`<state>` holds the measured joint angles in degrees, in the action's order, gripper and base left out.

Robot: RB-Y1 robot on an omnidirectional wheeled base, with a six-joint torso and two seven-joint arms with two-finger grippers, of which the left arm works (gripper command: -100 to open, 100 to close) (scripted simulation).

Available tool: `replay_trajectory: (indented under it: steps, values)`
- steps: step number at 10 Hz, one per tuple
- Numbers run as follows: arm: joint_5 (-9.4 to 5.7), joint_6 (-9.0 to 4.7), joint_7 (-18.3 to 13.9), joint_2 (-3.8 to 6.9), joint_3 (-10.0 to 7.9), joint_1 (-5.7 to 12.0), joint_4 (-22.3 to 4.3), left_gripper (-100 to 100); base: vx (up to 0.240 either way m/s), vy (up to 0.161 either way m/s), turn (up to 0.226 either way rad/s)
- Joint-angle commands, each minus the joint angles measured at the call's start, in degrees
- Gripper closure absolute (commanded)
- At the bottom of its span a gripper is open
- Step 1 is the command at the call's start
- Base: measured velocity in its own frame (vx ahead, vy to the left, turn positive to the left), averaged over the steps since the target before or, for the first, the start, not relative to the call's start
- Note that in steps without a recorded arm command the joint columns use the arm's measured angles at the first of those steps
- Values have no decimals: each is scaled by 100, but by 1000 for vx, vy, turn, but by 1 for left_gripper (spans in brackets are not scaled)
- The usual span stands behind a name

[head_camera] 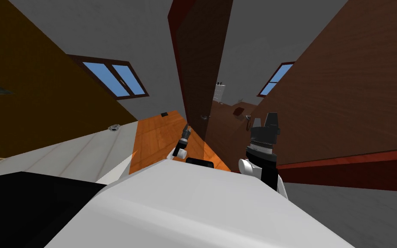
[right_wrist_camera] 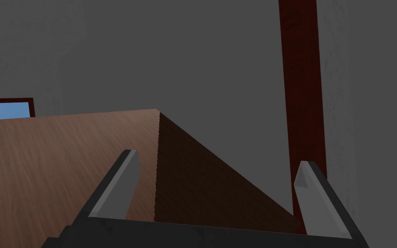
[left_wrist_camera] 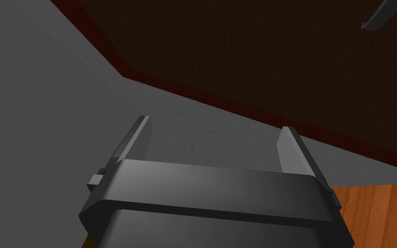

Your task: Push the door open

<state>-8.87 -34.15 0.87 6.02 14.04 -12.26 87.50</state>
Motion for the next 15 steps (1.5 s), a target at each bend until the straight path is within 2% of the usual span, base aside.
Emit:
replay_trajectory:
  steps: [1, 6, 9, 12, 15]
  values:
    - [-21, -58, 17, 11, 74, 72, -201, -100, 77, 74, -75]
    - [-79, -183, 89, -2, 295, 310, -782, -100, 81, 64, -80]
    - [-135, -305, 159, -27, 511, 544, -1353, -100, 106, 110, -120]
    - [-169, -378, 201, -48, 640, 683, -1692, -100, 95, 93, -88]
    - [-222, -493, 268, -98, 844, 904, -2230, -100, 106, 97, -119]
